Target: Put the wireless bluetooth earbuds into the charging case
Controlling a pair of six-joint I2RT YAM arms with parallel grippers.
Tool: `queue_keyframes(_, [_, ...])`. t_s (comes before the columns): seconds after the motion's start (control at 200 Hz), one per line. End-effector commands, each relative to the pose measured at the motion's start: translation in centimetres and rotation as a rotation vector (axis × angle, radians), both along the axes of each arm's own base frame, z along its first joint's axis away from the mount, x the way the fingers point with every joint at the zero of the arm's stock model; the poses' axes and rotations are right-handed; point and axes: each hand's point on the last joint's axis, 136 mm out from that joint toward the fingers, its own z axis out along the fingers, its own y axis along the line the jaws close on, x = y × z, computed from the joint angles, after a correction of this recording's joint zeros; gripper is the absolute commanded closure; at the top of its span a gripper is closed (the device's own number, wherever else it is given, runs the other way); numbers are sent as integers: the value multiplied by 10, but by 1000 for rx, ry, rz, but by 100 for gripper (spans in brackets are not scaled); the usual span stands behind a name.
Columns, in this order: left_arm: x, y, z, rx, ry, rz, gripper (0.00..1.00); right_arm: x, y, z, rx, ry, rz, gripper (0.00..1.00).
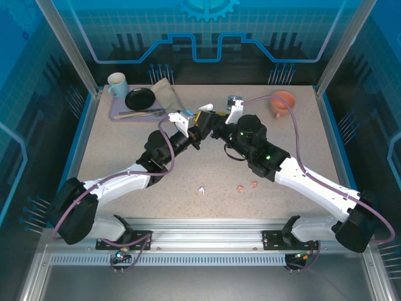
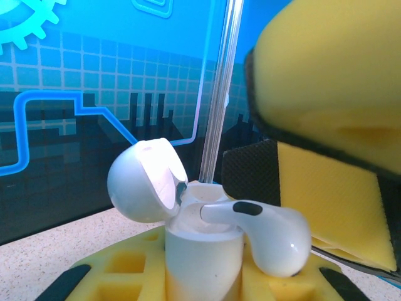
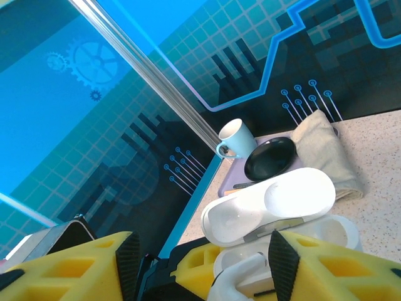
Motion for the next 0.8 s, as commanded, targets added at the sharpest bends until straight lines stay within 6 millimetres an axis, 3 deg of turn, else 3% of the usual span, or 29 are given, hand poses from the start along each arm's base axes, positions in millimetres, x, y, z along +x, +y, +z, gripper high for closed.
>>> queue_keyframes(0.0, [-16,6,43,-98,-121,-15,100,2,-8,-17,-29,65,-17,41])
queue_keyframes(0.43, [-17,7,41,-98,-121,-13,100,-5,-38,0,-5,77,-55,30])
queue_keyframes(0.795, [-16,6,34,-75,-120,-11,100,-30,-20,24,126,183,106,23])
